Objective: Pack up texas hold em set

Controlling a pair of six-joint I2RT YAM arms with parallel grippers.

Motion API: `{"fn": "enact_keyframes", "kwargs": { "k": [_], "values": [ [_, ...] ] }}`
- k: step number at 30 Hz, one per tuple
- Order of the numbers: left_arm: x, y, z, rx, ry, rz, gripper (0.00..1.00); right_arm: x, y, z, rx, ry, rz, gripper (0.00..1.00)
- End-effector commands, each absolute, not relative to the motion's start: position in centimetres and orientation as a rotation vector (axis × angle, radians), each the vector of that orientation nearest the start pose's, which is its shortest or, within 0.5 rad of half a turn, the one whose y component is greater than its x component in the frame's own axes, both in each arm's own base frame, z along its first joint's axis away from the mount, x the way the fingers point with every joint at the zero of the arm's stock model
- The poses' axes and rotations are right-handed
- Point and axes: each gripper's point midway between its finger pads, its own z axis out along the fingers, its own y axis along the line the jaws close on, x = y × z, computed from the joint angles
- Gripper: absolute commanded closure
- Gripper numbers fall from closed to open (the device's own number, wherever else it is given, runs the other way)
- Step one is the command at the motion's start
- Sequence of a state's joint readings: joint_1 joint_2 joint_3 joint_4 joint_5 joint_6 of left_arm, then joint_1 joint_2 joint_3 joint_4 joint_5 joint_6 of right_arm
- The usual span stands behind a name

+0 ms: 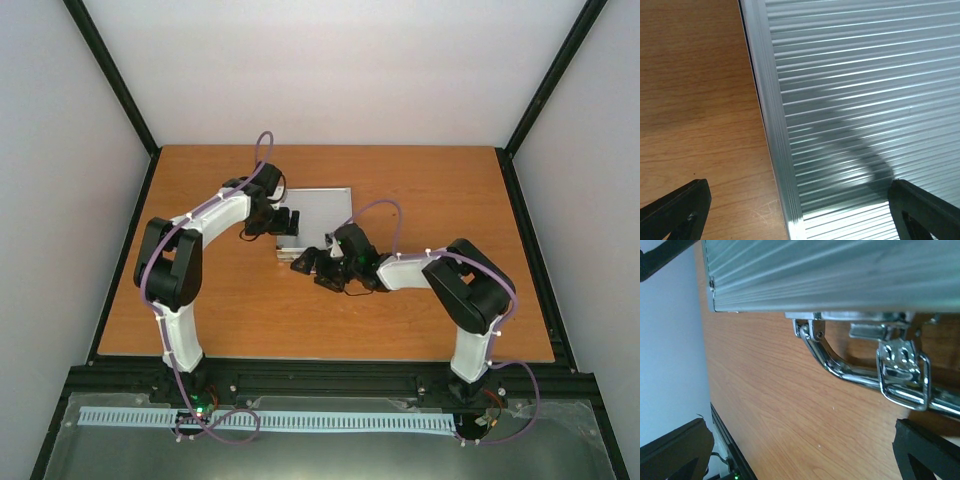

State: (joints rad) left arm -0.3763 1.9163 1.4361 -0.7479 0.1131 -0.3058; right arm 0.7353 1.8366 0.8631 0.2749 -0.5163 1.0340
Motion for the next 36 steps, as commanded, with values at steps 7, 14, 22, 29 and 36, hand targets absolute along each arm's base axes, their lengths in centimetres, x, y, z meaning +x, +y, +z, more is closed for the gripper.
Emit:
{"fn": "enact_keyframes", "kwargs": {
  "k": [7,14,22,29,36],
  "values": [
    [40.4,-18.1,7.6,0.159,2.817,-0.308,0.0,28.8,36.7,3.9,0.163,2.634,1.336,0.0],
    [40.1,-18.0,7.3,0.161,2.827,-0.303,0.0,29.5,36.5,3.9,0.187,2.609,1.306,0.0],
    [39.8,-17.8,7.0,0.16,2.832,-0.299,0.0,31.3,36.9,6.0,0.138,2.522,1.28,0.0],
    [39.4,-17.7,6.8,0.163,2.841,-0.295,0.0,33.0,36.7,7.7,0.139,2.466,1.255,0.0],
    [39.0,-17.5,6.7,0.162,2.841,-0.29,0.0,34.3,35.9,9.6,0.131,2.391,1.212,0.0]
  ]
}}
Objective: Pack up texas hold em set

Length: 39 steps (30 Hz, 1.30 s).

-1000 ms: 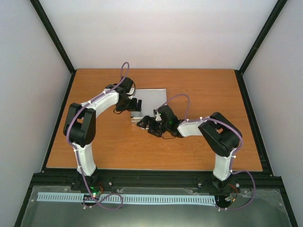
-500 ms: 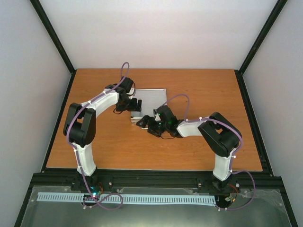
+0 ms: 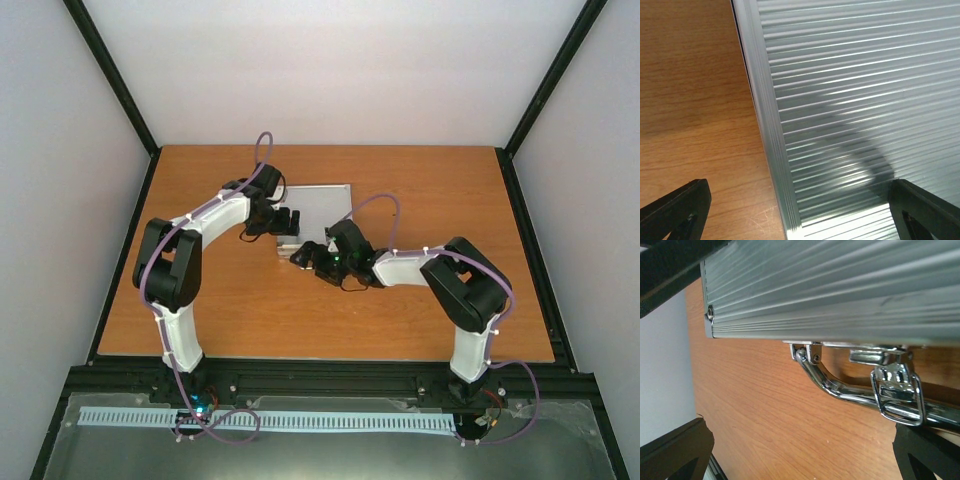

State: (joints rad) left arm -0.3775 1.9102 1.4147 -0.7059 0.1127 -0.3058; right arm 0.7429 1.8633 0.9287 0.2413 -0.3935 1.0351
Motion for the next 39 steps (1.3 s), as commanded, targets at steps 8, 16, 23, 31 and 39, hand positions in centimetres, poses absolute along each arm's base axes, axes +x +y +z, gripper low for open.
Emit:
{"fn": "enact_keyframes", "kwargs": {
  "k": [8,16,23,31,39],
  "values": [
    [38.7,-17.4,6.4,0.155,2.852,-0.291,0.0,34.0,35.4,9.7,0.14,2.394,1.212,0.0],
    [38.3,-17.4,5.3,0.153,2.874,-0.285,0.0,34.4,34.7,11.5,0.157,2.295,1.241,0.0],
    [37.9,-17.4,4.8,0.155,2.887,-0.279,0.0,36.4,34.2,12.6,0.188,2.244,1.245,0.0],
    [37.6,-17.4,4.7,0.155,2.893,-0.273,0.0,37.2,34.3,12.7,0.171,2.257,1.244,0.0],
    [37.6,-17.4,4.4,0.15,2.895,-0.273,0.0,34.7,33.3,14.6,0.047,2.274,1.111,0.02]
  ]
}}
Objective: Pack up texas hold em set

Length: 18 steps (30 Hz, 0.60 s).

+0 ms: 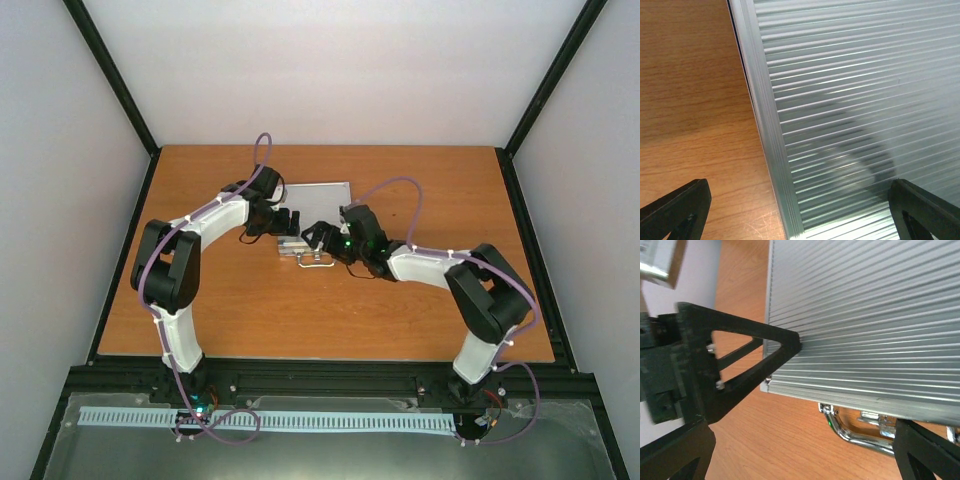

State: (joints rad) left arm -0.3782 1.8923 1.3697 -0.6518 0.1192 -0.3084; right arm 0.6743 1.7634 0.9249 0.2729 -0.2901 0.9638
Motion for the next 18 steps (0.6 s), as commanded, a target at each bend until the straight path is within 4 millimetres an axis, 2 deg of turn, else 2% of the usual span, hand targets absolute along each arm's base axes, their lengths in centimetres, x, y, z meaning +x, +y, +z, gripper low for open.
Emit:
{"fn": "enact_keyframes", "kwargs": {
  "k": [1,3,4,5,6,7,8,9,12,18],
  "values": [
    [37.6,-17.4,4.4,0.151,2.895,-0.272,0.0,34.3,33.2,14.7,0.022,2.286,1.08,0.04],
    [37.6,-17.4,4.5,0.151,2.892,-0.272,0.0,33.0,33.3,14.6,-0.046,2.318,1.013,0.12],
    [37.7,-17.4,4.5,0.152,2.891,-0.272,0.0,32.6,33.2,14.4,-0.069,2.335,0.977,0.2],
    [37.7,-17.4,4.6,0.153,2.89,-0.272,0.0,32.2,33.2,14.1,-0.098,2.352,0.946,0.4],
    [37.7,-17.4,4.6,0.153,2.89,-0.273,0.0,31.9,33.2,13.7,-0.117,2.373,0.912,0.69],
    [37.8,-17.4,4.6,0.153,2.888,-0.273,0.0,31.7,33.1,13.1,-0.127,2.396,0.87,0.92],
    [37.7,-17.4,4.5,0.152,2.891,-0.272,0.0,31.5,33.1,12.6,-0.147,2.419,0.844,0.97],
    [37.7,-17.4,4.5,0.155,2.893,-0.271,0.0,31.4,33.3,12.0,-0.172,2.435,0.825,0.97],
    [37.7,-17.3,4.4,0.154,2.893,-0.263,0.0,31.1,33.7,10.6,-0.216,2.475,0.794,0.97],
    [37.8,-17.3,4.6,0.155,2.893,-0.261,0.0,31.3,33.6,7.6,-0.178,2.548,0.741,0.97]
  ]
}}
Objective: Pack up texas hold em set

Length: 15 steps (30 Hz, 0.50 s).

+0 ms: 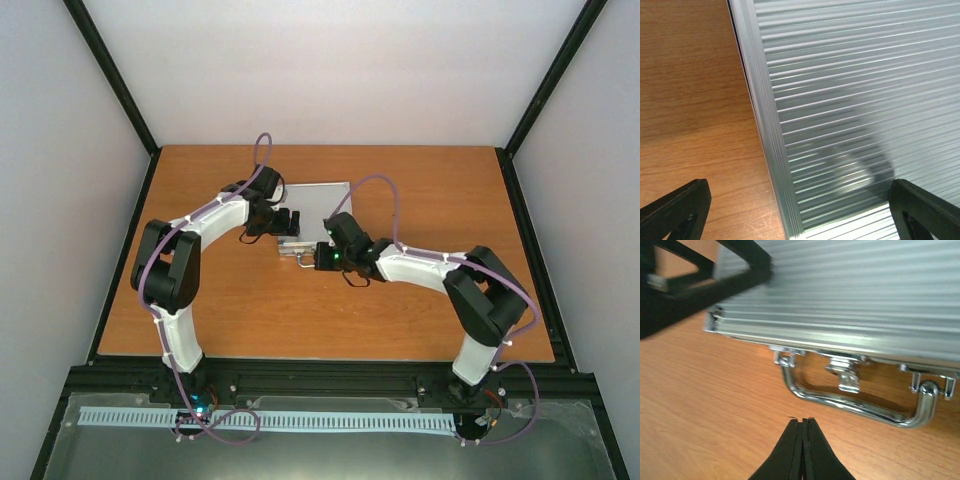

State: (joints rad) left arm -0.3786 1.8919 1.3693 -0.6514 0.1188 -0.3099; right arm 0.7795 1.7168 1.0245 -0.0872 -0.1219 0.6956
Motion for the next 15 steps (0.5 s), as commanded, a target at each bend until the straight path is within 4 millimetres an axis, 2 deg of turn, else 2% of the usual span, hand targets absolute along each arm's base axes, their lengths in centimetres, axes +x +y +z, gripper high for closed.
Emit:
{"fn": "enact_keyframes", "kwargs": {
  "k": [1,15],
  "values": [
    [37.8,-17.3,4.6,0.155,2.892,-0.258,0.0,31.4,33.7,7.3,-0.178,2.554,0.74,0.97],
    [37.7,-17.3,4.5,0.168,2.903,-0.254,0.0,33.1,34.0,5.0,-0.109,2.558,0.678,0.97]
  ]
}}
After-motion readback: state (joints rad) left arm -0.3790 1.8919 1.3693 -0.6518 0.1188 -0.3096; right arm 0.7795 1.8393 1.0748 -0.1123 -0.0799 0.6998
